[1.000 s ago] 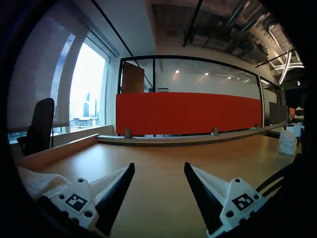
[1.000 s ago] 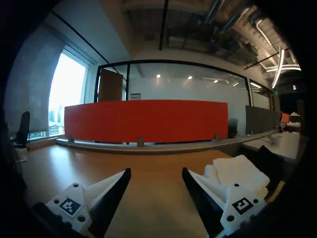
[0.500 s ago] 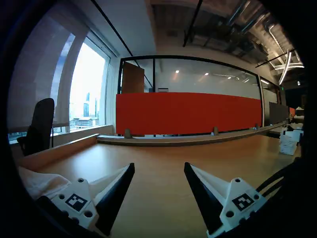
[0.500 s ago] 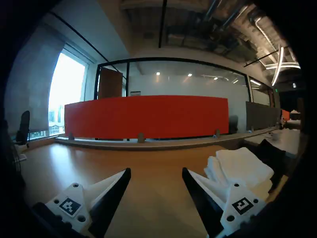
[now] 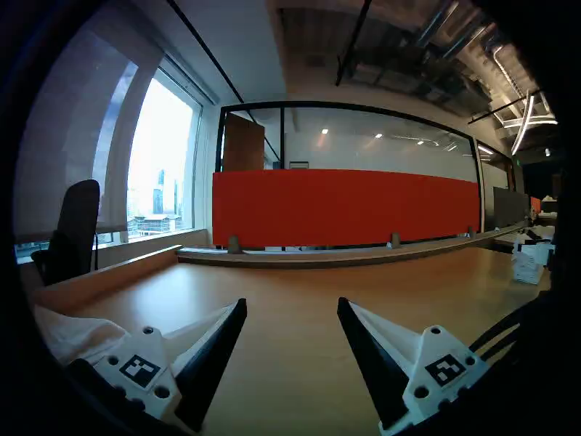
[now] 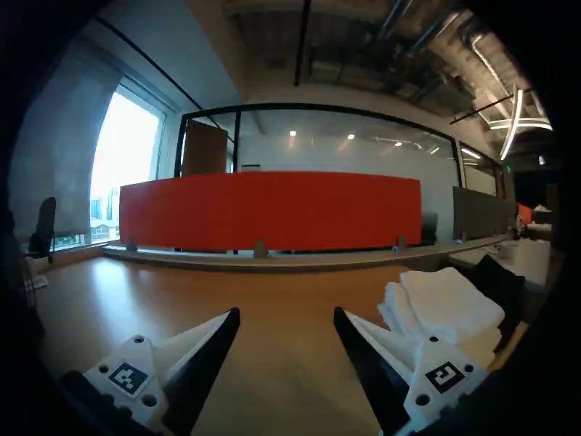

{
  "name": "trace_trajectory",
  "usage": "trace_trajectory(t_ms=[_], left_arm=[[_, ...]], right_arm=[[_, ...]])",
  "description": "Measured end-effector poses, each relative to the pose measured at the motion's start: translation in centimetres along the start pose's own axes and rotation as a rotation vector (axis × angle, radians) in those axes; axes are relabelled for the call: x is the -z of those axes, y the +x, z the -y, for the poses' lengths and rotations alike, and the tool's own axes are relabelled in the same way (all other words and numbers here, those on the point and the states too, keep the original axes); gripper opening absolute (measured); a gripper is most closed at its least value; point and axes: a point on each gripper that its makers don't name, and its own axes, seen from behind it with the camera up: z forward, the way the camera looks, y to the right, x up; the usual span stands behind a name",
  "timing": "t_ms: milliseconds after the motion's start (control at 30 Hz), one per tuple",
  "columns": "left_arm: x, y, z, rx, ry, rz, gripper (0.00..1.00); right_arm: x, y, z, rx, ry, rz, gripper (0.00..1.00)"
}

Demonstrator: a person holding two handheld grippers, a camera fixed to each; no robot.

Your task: Fold towel

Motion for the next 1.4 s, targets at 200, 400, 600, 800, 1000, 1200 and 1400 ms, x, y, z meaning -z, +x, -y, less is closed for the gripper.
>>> trace_trajectory(t_ms=[200,400,600,800,1000,1200,1400], left_arm=[[0.02,0.0,0.04,0.0,0.0,0.0,0.92],[0.0,-0.01,0.03,0.0,0.0,0.0,0.92],[0.01,0.0,0.07,0.0,0.0,0.0,0.92],[0.02,0.03,0.03,0.0,0.0,0.0,0.92],[-0.01,0.06,0.04,0.0,0.0,0.0,0.92],[-0.03,0.09,0.07,0.0,0.0,0.0,0.92],[-0.05,0.11,0.09,0.0,0.0,0.0,0.92]], right_arm=[[0.25,0.3,0.08,0.006,-0.001,-0.018,1.0],[0.43,0.51,0.11,0.005,0.002,-0.03,1.0],[0.58,0.61,0.31,0.005,0.009,-0.031,1.0],[0.69,0.6,0.27,0.005,0.007,-0.031,1.0],[0.61,0.54,0.32,0.005,0.009,-0.03,1.0],[0.56,0.49,0.3,0.004,0.009,-0.03,1.0],[0.58,0.55,0.28,0.004,0.009,-0.03,1.0]])
